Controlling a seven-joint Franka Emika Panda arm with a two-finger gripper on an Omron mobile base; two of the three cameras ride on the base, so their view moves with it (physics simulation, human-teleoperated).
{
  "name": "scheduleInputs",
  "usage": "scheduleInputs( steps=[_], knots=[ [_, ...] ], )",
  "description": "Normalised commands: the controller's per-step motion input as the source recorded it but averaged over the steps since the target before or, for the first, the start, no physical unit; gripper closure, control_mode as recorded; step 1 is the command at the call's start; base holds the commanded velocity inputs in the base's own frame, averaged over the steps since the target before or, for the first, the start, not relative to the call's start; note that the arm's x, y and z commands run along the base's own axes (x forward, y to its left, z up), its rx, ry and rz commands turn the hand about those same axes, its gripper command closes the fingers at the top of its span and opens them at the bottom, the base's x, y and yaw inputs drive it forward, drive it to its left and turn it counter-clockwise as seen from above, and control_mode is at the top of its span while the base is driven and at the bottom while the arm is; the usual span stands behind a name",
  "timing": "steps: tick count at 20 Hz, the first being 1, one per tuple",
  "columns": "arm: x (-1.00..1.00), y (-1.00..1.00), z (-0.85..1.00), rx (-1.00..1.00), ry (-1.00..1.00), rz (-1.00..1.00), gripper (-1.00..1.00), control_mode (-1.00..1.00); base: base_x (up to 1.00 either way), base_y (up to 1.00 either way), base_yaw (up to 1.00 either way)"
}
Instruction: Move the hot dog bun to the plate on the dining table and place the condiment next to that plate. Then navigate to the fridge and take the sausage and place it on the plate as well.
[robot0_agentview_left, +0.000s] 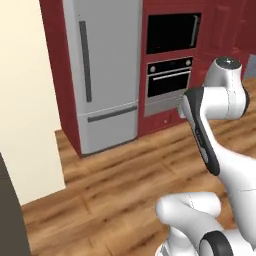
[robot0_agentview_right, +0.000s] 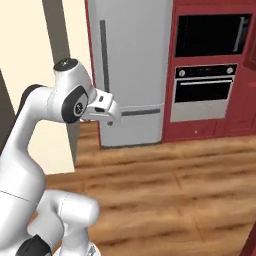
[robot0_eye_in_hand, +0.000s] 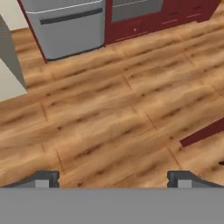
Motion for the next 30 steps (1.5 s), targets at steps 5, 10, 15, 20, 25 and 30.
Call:
scheduleInputs(
  steps=[5,10,15,20,25,30],
  knots=[
    [0.0,0.0,0.0,0.0,0.0,0.0,-1.0,1.0,1.0,-0.03,0.43],
    [0.0,0.0,0.0,0.0,0.0,0.0,-1.0,1.0,0.99,-0.21,0.34],
    [0.0,0.0,0.0,0.0,0.0,0.0,-1.0,1.0,0.91,-0.39,0.27],
    [0.0,0.0,0.0,0.0,0.0,0.0,-1.0,1.0,0.7,-0.42,0.2],
    [0.0,0.0,0.0,0.0,0.0,0.0,-1.0,1.0,0.56,-0.18,0.15],
    [0.0,0.0,0.0,0.0,0.0,0.0,-1.0,1.0,0.68,-0.02,-0.04]
  ],
)
